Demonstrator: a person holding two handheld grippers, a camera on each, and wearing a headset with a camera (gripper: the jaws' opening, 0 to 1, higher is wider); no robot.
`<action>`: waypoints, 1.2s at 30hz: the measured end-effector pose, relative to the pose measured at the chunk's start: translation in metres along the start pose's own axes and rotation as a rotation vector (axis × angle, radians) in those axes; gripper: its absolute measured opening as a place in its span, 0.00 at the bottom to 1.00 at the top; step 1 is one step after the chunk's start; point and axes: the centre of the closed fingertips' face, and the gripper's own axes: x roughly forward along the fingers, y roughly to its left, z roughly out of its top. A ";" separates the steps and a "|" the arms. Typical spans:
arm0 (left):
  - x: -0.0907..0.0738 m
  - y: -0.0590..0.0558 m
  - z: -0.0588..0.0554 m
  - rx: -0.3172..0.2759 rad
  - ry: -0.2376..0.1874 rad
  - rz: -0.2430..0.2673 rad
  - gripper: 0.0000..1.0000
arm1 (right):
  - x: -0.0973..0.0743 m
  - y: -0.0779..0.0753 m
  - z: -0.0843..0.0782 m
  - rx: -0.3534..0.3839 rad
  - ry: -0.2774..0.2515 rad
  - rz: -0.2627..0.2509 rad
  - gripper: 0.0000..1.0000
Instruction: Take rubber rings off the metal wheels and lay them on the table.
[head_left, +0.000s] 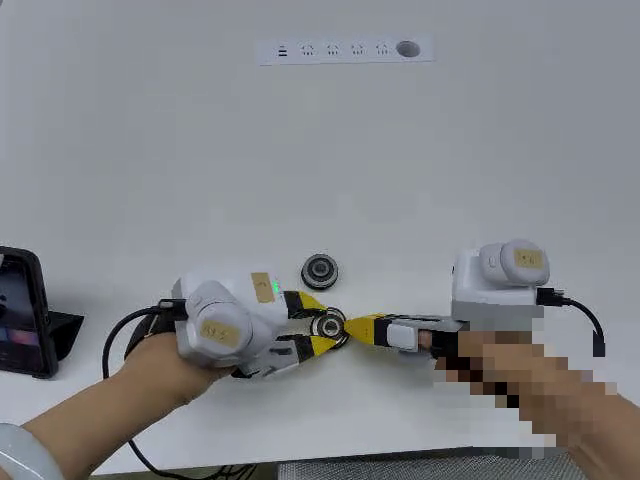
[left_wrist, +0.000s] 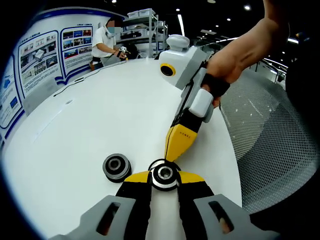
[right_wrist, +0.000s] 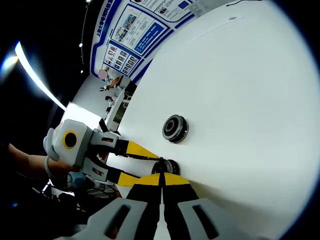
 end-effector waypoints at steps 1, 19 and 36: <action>-0.001 0.001 0.000 0.002 -0.002 0.005 0.21 | 0.000 0.000 0.000 0.002 -0.001 0.003 0.02; -0.008 -0.001 -0.002 0.004 -0.036 0.045 0.40 | -0.002 0.011 0.002 0.007 -0.013 0.031 0.02; -0.015 0.002 -0.005 -0.022 -0.060 0.082 0.50 | -0.013 0.023 0.006 0.025 -0.053 0.062 0.02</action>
